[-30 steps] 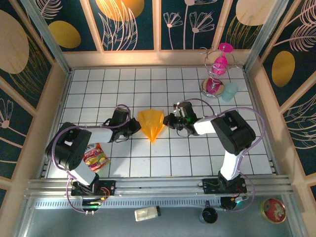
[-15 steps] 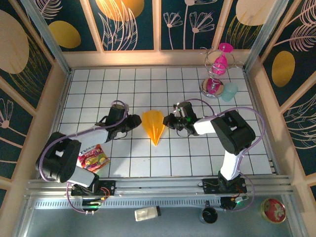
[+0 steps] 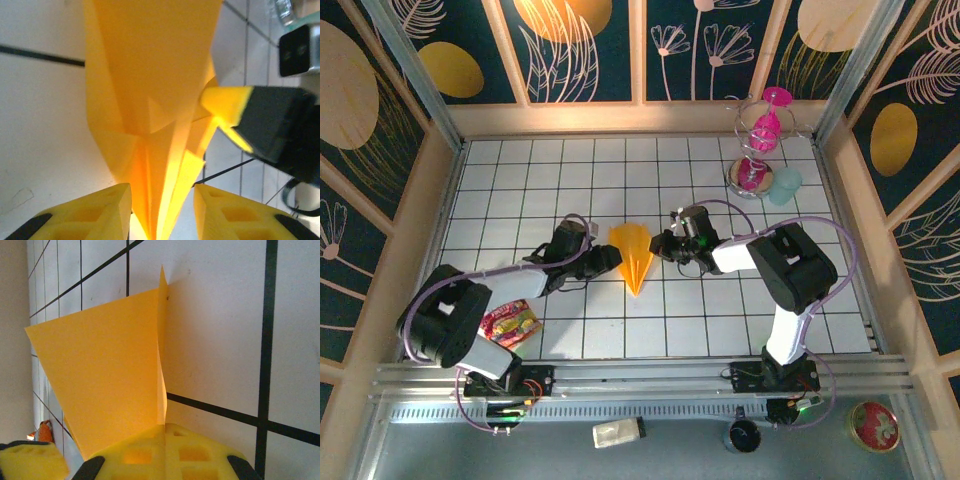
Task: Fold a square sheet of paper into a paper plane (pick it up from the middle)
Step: Turn over a paper plane at the top-center of the table, then move the paper plane to the top-center of the table.
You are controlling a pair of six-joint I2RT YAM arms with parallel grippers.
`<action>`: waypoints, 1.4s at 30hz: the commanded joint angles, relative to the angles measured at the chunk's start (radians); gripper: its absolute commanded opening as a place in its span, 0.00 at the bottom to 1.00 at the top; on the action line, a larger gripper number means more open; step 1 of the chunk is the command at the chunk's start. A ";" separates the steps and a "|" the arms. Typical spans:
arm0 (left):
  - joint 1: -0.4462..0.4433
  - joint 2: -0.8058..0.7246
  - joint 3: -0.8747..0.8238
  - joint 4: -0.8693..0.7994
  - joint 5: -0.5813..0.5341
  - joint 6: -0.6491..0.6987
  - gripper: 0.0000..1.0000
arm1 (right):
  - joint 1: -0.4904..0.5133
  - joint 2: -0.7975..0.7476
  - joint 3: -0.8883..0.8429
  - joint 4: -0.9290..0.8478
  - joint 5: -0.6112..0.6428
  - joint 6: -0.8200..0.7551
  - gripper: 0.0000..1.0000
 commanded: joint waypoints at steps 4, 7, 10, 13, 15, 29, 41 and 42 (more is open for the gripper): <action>-0.033 0.056 0.045 0.036 0.034 -0.010 0.38 | 0.007 -0.002 0.027 -0.008 -0.008 0.000 0.00; -0.042 0.055 0.049 0.041 0.037 -0.013 0.34 | 0.007 -0.003 0.028 -0.008 -0.006 0.001 0.00; -0.045 0.043 0.053 0.022 0.015 -0.011 0.32 | 0.007 -0.003 0.028 -0.010 -0.005 0.000 0.00; -0.045 0.029 0.059 -0.035 -0.037 0.005 0.34 | 0.006 -0.002 0.028 -0.013 -0.003 -0.001 0.00; -0.046 0.021 0.054 -0.037 -0.039 0.009 0.34 | 0.007 -0.002 0.029 -0.012 -0.003 0.000 0.00; -0.097 0.114 0.135 -0.068 -0.055 0.014 0.36 | 0.006 -0.001 0.029 -0.015 -0.001 -0.001 0.00; -0.171 0.180 0.246 -0.230 -0.204 0.051 0.44 | 0.005 -0.003 0.023 -0.013 0.005 0.000 0.00; -0.176 0.182 0.251 -0.235 -0.210 0.050 0.45 | 0.005 -0.003 0.024 -0.014 0.005 0.000 0.00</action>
